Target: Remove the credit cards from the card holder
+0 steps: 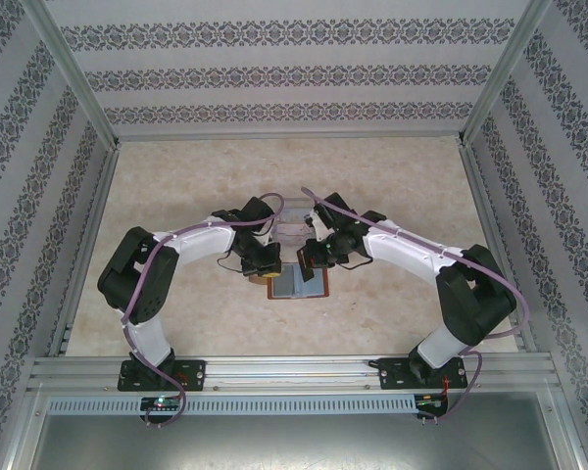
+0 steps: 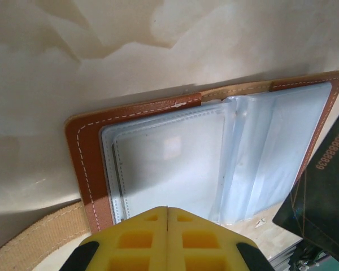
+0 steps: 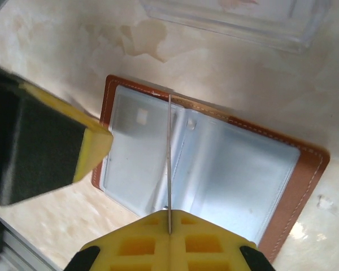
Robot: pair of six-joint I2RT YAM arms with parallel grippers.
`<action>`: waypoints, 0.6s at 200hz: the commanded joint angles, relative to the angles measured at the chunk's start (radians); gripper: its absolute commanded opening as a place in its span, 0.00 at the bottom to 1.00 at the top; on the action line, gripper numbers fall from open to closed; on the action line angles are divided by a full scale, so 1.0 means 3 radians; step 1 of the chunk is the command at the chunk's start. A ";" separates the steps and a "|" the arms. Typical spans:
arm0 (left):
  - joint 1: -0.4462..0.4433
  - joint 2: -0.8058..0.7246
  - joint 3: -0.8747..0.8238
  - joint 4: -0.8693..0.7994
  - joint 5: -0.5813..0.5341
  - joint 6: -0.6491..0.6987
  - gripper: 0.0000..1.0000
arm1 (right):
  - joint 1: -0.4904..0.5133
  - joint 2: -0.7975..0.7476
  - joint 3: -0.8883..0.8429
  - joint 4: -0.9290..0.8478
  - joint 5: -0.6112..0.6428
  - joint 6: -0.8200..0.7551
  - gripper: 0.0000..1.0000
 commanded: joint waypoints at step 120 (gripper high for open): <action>0.0095 -0.0318 -0.0233 -0.0023 -0.0358 -0.0028 0.04 | 0.0049 0.0558 0.0995 -0.1312 0.0693 -0.3484 0.00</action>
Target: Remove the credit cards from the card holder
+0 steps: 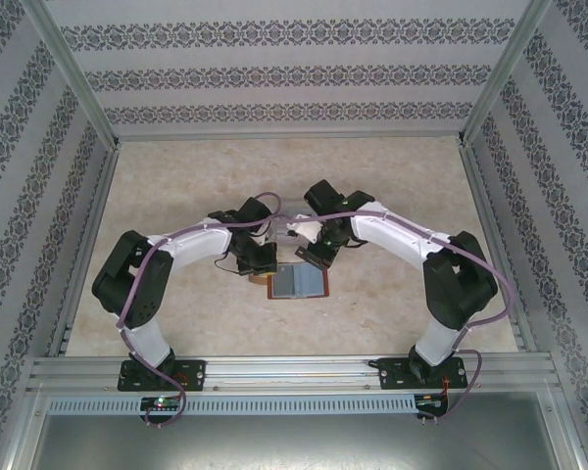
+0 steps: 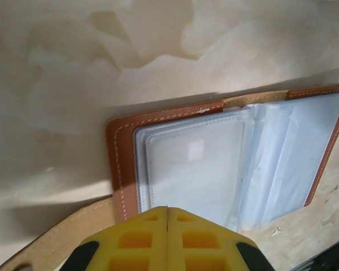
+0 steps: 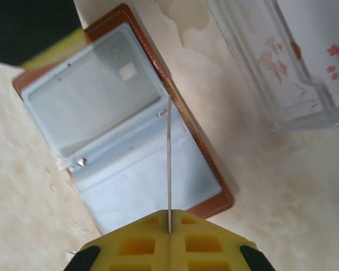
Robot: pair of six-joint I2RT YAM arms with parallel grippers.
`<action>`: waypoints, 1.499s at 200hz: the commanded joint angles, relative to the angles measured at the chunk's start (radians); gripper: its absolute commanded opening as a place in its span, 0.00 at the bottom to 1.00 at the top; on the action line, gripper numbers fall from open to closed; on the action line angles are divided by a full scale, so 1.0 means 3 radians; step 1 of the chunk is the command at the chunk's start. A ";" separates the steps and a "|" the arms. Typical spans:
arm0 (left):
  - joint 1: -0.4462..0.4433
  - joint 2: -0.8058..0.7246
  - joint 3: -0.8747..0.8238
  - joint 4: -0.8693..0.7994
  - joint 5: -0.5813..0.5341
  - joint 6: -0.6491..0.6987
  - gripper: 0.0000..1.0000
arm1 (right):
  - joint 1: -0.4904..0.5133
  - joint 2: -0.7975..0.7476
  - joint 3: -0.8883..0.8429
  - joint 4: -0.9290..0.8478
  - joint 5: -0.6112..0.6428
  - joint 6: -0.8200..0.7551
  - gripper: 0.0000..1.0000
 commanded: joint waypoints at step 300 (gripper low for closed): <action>0.0363 -0.0403 -0.0460 -0.0036 -0.0200 -0.0144 0.05 | -0.0351 0.2282 0.4021 -0.1779 0.0263 -0.2016 0.00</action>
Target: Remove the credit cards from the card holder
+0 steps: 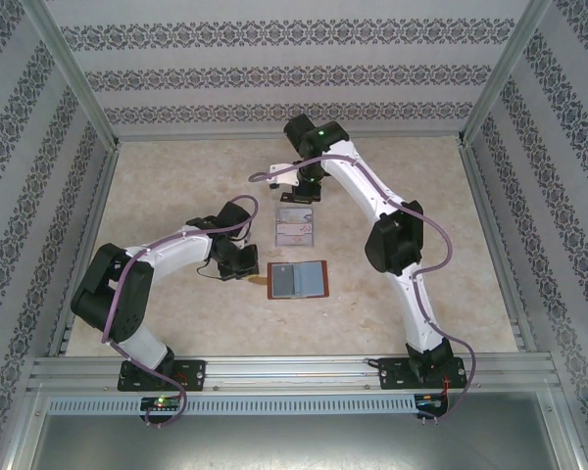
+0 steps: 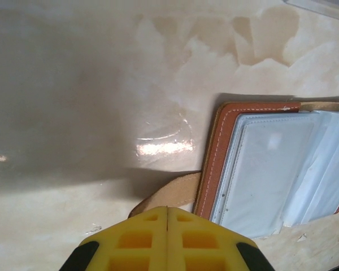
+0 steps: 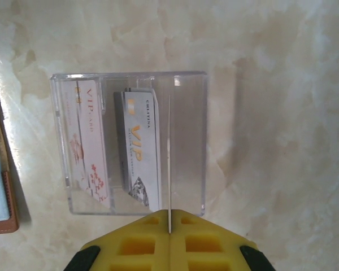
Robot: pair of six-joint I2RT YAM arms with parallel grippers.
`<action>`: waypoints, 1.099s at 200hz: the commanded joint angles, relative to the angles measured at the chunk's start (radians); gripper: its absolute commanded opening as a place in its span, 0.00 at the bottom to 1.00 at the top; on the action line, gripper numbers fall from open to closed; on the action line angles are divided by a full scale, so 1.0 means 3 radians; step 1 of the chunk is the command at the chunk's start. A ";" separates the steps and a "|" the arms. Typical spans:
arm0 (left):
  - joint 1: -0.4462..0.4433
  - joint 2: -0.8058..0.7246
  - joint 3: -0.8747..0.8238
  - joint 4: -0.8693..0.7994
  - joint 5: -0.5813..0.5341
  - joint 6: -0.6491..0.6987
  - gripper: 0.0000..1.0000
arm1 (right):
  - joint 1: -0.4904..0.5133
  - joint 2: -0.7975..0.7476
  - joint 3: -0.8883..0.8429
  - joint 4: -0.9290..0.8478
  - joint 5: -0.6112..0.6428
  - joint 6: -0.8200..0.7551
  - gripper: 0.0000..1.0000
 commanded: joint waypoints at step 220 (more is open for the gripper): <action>0.0107 0.0157 0.0079 -0.0074 0.0010 0.0020 0.05 | -0.0033 0.0386 0.0259 0.0383 0.0365 0.0023 0.21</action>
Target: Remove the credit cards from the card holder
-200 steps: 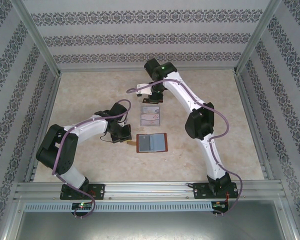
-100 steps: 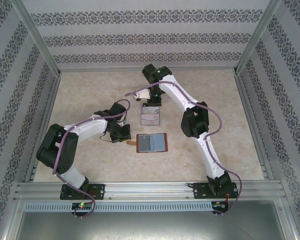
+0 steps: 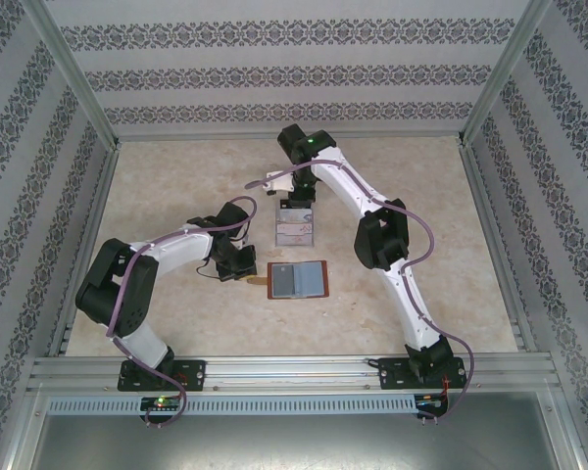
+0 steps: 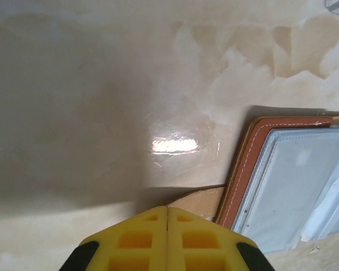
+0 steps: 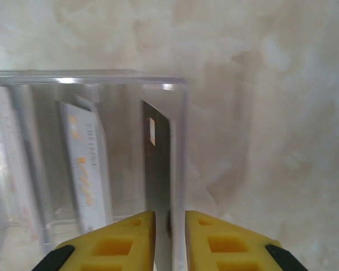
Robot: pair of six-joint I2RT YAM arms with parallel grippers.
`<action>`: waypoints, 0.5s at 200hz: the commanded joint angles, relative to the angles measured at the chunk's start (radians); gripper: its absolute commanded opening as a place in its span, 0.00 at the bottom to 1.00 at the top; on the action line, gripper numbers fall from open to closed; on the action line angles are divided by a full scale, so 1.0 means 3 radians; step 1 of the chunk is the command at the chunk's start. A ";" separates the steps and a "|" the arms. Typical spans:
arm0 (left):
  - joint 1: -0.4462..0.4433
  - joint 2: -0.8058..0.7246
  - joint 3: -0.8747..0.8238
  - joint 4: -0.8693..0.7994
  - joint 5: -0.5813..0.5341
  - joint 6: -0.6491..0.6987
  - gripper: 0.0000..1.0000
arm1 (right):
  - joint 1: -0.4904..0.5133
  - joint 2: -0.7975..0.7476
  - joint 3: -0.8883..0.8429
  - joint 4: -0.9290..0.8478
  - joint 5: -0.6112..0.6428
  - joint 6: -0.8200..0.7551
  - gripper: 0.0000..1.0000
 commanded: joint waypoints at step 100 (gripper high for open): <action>0.0047 0.0061 0.0093 -0.0058 0.0066 0.0024 0.05 | -0.0013 -0.0228 -0.0031 0.0323 0.0209 0.0123 0.22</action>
